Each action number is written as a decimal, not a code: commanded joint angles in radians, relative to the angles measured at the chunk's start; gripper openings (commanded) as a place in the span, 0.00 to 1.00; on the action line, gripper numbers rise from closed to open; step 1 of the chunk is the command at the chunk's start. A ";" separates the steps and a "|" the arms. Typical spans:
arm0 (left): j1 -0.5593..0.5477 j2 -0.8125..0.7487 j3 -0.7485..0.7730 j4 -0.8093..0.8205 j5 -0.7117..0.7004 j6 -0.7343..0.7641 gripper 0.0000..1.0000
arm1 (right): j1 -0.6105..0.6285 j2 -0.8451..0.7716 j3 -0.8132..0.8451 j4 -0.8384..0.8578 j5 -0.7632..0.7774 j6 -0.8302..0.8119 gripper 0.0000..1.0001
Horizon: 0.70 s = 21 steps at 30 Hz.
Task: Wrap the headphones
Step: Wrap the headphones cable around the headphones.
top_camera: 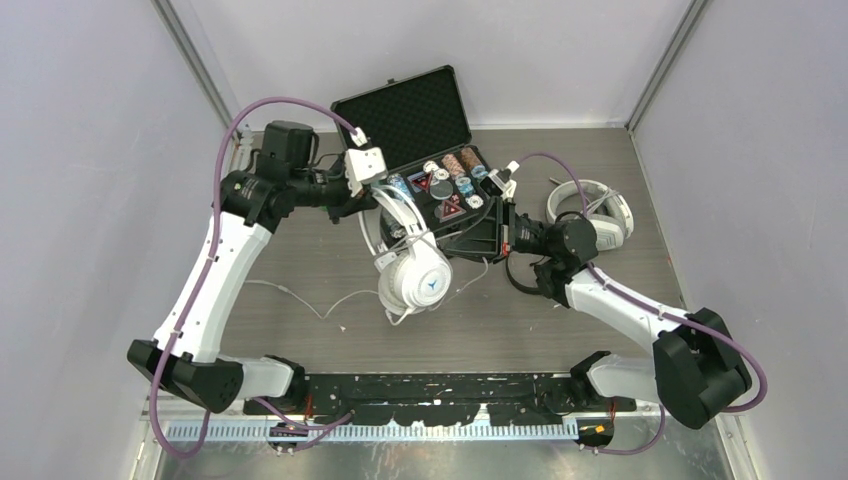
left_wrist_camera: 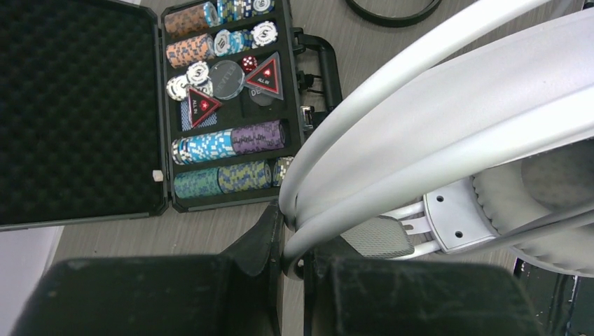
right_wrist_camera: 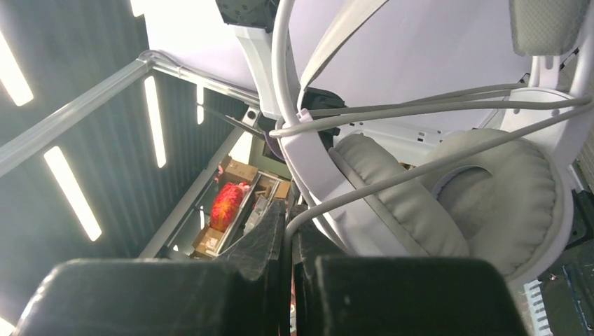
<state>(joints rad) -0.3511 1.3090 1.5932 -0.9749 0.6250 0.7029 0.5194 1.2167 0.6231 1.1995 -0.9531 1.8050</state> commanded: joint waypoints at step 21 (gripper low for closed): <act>0.034 -0.053 -0.205 0.118 -0.363 -0.224 0.00 | -0.020 0.060 0.245 0.035 0.136 -0.079 0.05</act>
<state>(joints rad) -0.3382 1.2945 1.4158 -0.8673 0.4271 0.5461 0.5137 1.2926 0.7887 1.1435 -0.9024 1.7798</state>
